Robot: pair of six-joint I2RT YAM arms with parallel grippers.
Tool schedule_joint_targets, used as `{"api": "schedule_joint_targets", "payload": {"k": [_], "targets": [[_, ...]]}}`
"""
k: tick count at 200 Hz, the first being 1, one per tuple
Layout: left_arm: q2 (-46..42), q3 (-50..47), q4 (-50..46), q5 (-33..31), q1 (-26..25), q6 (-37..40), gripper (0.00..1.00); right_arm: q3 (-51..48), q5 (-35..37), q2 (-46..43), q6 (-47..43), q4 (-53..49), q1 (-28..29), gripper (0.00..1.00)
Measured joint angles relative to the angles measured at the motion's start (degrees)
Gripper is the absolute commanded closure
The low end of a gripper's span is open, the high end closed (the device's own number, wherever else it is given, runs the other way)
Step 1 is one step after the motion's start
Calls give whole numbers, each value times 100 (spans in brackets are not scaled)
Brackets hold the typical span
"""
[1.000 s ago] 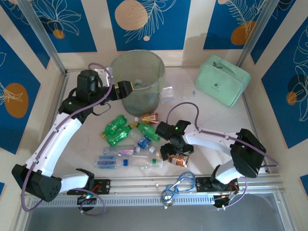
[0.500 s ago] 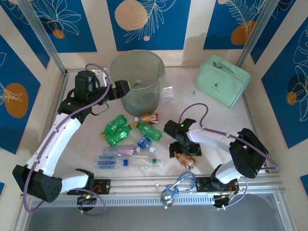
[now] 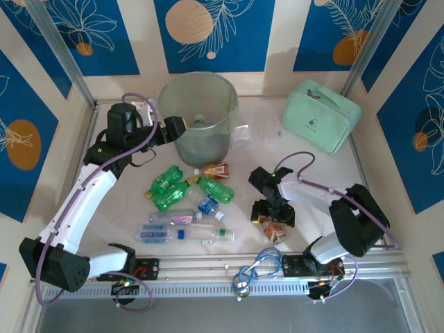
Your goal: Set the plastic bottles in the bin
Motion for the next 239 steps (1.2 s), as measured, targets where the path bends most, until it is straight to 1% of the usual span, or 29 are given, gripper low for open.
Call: {"api": "schedule_joint_targets", "payload": {"k": [11,49,71,93,111,134,165,185,199,218,239], "targets": [[-24,-13,2,7,26,-15,16,4,46,144,15,-42,-13,11],[-68,-72,28,70,90,-74,17,142,197,483,74,-168,-74,28],[-68,-85,33,105,118,-74,17,164,243,485,120,-170,-103,35],[-68,-85,33,136,160,-74,17,164,260,444,162,-170,-203,40],[-68,-85,35,153,177,-76,17,142,280,199,199,-149,-365,41],[-70,-85,44,170,192,-83,17,72,280,-348,219,-96,-625,43],[-72,-85,50,210,208,-120,17,28,181,-1244,219,-55,-933,43],[-72,-85,144,321,212,-190,16,103,-9,-1939,219,11,-1095,43],[-72,-85,275,474,212,-275,16,339,-195,-2396,225,125,-1226,42],[-70,-92,575,748,212,-492,15,800,-490,-2782,299,490,-1399,42],[-57,-197,1300,1244,212,-960,12,1338,-804,-2942,417,1123,-1495,41]]}}
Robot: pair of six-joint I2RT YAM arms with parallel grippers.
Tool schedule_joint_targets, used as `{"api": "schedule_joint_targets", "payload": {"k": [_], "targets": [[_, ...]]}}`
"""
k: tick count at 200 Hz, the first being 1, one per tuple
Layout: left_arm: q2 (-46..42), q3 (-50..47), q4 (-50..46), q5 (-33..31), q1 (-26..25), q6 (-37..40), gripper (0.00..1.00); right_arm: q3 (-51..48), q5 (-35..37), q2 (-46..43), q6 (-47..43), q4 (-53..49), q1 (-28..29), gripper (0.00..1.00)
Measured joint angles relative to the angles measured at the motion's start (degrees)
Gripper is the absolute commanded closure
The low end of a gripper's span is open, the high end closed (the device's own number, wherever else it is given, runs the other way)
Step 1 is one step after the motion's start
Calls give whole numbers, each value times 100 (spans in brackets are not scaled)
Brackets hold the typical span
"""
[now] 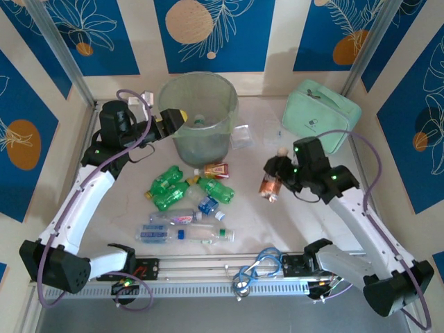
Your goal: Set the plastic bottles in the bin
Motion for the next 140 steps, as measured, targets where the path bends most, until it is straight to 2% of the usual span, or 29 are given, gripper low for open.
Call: {"api": "schedule_joint_targets", "payload": {"k": [39,95,140], "targets": [[59,-627,2109,767,-149,-1416,0,710,-614,201,348,1545,-22,41],[315,-962,4413,935,-1091,-2745,0,1029,-1386,857,1191,3987,-20,41],[1034,-960,5939,925,-1606,-3644,0,1043,-1589,1047,1687,5108,2,41]]}}
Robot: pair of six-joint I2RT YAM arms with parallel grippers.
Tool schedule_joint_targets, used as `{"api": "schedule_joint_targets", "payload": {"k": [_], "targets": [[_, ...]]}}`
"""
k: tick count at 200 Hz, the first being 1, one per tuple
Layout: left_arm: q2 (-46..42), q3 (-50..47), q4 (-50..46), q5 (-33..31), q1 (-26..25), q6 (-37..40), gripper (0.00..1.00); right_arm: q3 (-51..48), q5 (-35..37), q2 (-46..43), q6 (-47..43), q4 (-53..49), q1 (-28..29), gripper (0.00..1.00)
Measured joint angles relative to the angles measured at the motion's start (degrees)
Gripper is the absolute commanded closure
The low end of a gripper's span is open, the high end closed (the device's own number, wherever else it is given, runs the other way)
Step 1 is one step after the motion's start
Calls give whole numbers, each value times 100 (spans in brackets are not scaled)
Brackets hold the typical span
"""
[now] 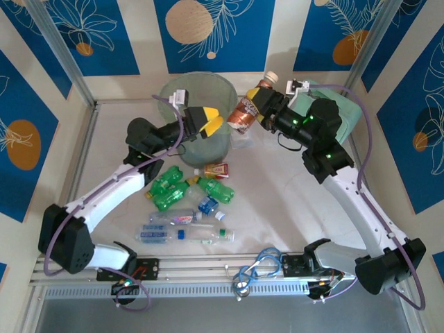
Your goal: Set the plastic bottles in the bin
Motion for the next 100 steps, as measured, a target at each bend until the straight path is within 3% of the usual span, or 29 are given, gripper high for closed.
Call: {"api": "schedule_joint_targets", "payload": {"k": [20,44,100], "targets": [[260,0,295,7,-166,-223,0,17,-4,28,109,299,33,41],[367,55,422,13,-341,-308,9,63,-20,87,188,531,81,40],[415,284,822,13,-398,-470,15,63,-17,210,258,758,205,40]]}}
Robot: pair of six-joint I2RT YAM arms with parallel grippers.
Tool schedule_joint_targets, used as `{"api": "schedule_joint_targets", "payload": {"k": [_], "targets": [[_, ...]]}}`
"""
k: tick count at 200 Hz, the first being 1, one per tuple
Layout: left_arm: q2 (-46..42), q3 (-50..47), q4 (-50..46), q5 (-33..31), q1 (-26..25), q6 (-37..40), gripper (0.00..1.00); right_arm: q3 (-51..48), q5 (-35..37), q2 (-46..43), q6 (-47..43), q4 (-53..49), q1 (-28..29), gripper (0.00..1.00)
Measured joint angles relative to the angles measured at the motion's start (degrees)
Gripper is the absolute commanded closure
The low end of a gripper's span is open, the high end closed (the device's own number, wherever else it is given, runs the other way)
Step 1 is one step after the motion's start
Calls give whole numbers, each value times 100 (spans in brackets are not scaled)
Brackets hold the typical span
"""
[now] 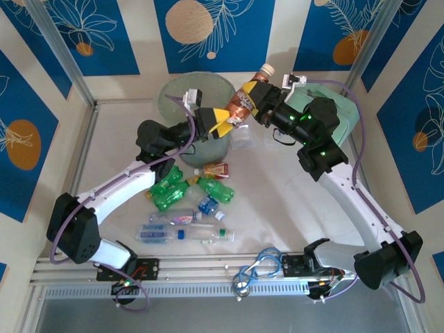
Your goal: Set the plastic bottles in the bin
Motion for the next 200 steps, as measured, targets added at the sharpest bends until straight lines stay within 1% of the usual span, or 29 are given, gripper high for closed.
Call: {"api": "schedule_joint_targets", "payload": {"k": [45,87,110,129,137,144,165,182,200], "targets": [[197,22,264,-2,0,-197,30,-4,15,-2,39,129,42,40],[208,61,387,22,0,-256,41,-13,28,-2,42,153,72,39],[208,61,382,48,0,-227,45,-13,44,-2,39,153,79,39],[205,61,358,61,0,-177,45,-13,46,-2,39,153,81,37],[203,61,343,63,0,-133,46,-13,46,-2,37,151,81,35],[203,63,330,63,4,-105,46,-13,46,-2,35,138,81,31],[199,66,201,81,31,-31,47,-4,72,-9,-50,-28,96,0],[186,66,48,109,87,66,48,48,177,-37,-153,-382,87,1],[118,66,-197,140,168,199,48,223,317,-111,-339,-1067,9,1]]}}
